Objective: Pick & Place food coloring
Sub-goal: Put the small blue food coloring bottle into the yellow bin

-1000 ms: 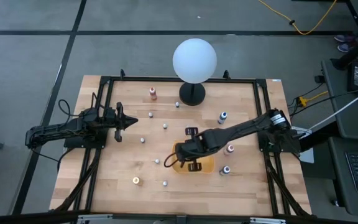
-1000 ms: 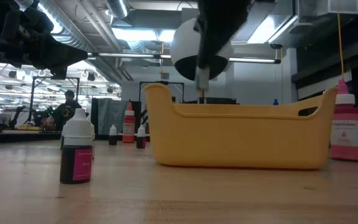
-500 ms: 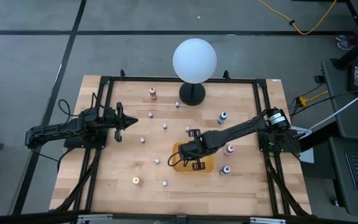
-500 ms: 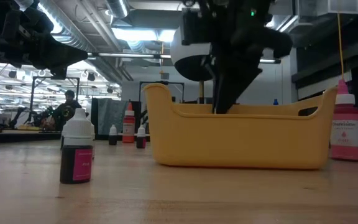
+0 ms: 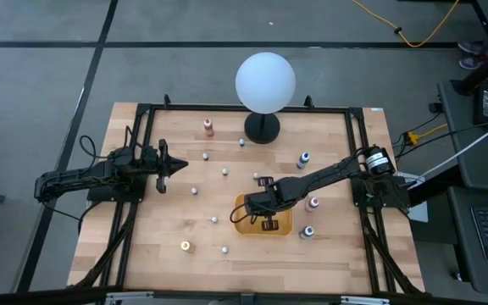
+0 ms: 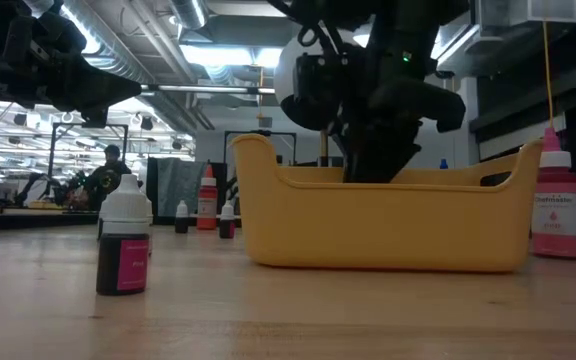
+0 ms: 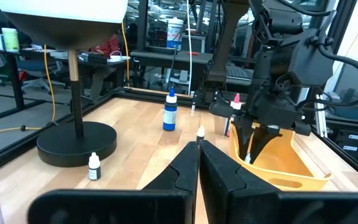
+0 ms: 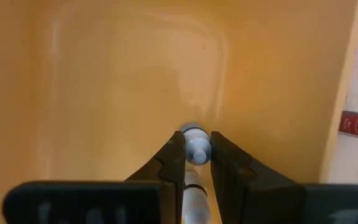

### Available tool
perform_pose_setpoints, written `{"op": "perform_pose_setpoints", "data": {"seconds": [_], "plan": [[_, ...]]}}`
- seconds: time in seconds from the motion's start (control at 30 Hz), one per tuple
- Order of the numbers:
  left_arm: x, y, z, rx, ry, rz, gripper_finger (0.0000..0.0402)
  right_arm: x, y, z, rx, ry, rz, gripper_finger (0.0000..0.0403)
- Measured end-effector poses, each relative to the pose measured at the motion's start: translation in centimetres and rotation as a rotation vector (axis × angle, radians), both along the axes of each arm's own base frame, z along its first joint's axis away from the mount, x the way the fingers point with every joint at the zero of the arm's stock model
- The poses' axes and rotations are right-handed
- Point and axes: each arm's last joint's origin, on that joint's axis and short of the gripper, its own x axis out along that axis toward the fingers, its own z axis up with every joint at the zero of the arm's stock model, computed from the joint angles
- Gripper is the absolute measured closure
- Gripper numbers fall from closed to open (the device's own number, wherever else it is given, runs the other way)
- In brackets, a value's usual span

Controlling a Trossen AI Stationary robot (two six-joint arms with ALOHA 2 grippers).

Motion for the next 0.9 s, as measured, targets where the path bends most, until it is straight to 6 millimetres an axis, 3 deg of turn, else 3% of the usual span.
{"op": "perform_pose_setpoints", "data": {"seconds": [0.9], "plan": [[0.00,0.00,0.00,0.000,0.000,0.000,0.0389,-0.34,-0.09,-0.12,-0.008,0.037,-0.008,0.0322]]}}
